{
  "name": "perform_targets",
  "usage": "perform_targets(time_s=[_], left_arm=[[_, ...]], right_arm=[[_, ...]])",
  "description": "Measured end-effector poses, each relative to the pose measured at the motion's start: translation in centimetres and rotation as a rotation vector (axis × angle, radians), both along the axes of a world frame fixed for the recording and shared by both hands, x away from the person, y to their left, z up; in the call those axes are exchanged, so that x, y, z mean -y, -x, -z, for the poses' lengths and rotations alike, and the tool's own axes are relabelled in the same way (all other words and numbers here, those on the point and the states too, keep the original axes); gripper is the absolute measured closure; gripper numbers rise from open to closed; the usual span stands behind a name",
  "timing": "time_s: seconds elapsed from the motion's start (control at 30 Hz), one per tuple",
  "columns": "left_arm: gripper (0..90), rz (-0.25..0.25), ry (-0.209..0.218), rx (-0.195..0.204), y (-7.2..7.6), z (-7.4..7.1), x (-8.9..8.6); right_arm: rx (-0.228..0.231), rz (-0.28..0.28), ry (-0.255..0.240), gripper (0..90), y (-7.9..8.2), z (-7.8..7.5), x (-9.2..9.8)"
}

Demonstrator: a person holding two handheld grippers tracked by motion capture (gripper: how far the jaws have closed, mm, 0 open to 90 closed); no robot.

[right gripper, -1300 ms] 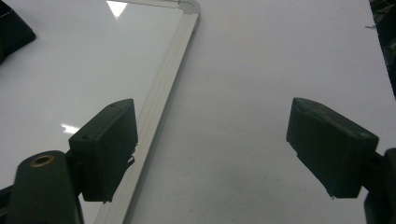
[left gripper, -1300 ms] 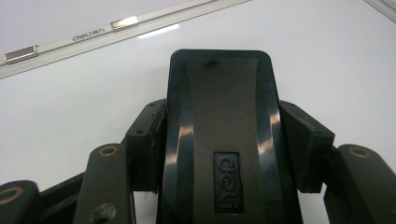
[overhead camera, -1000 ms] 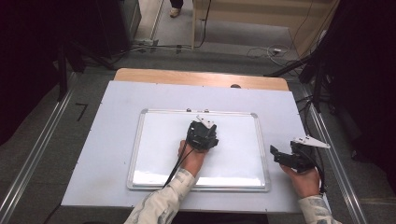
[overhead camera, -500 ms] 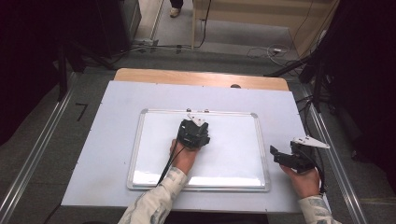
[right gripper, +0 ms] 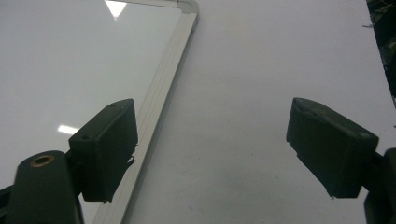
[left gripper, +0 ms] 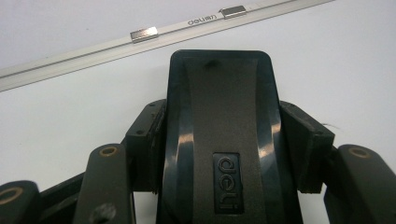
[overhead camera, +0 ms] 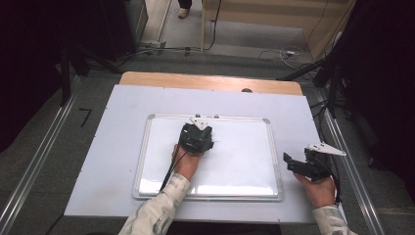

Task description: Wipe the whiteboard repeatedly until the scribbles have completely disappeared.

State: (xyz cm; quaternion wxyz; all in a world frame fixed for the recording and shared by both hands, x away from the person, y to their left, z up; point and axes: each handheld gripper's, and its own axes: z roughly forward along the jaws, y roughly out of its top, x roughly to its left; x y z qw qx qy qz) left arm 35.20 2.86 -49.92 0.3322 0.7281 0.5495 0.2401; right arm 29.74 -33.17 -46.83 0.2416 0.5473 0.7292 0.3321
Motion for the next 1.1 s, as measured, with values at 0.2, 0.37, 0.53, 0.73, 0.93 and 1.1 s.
perform_targets(time_s=[0.2,0.37,0.53,0.73,0.93,1.1], left_arm=[[40.2,0.003,-0.005,0.0,0.0,0.0,0.4],[40.2,0.027,-0.009,0.0,0.1,0.0,1.6],[40.1,0.041,-0.009,-0.001,0.1,0.0,2.8],[40.1,0.06,-0.013,0.001,0.0,-0.1,3.9],[40.1,0.081,-0.017,-0.002,-0.2,-0.1,5.3],[40.1,0.091,-0.016,-0.002,-0.3,-0.1,6.2]], right_arm=[[0.0,-0.003,0.004,14.9,-0.1,0.0,-0.3],[-0.001,-0.001,0.003,14.9,-0.1,0.0,-0.2],[-0.001,-0.004,0.001,14.9,-0.1,0.0,-0.2],[0.0,-0.01,0.001,14.9,-0.1,0.0,-0.3],[0.003,-0.012,0.002,14.9,-0.1,-0.1,-0.3],[0.0,-0.011,0.001,15.0,-0.1,0.0,-0.3]])
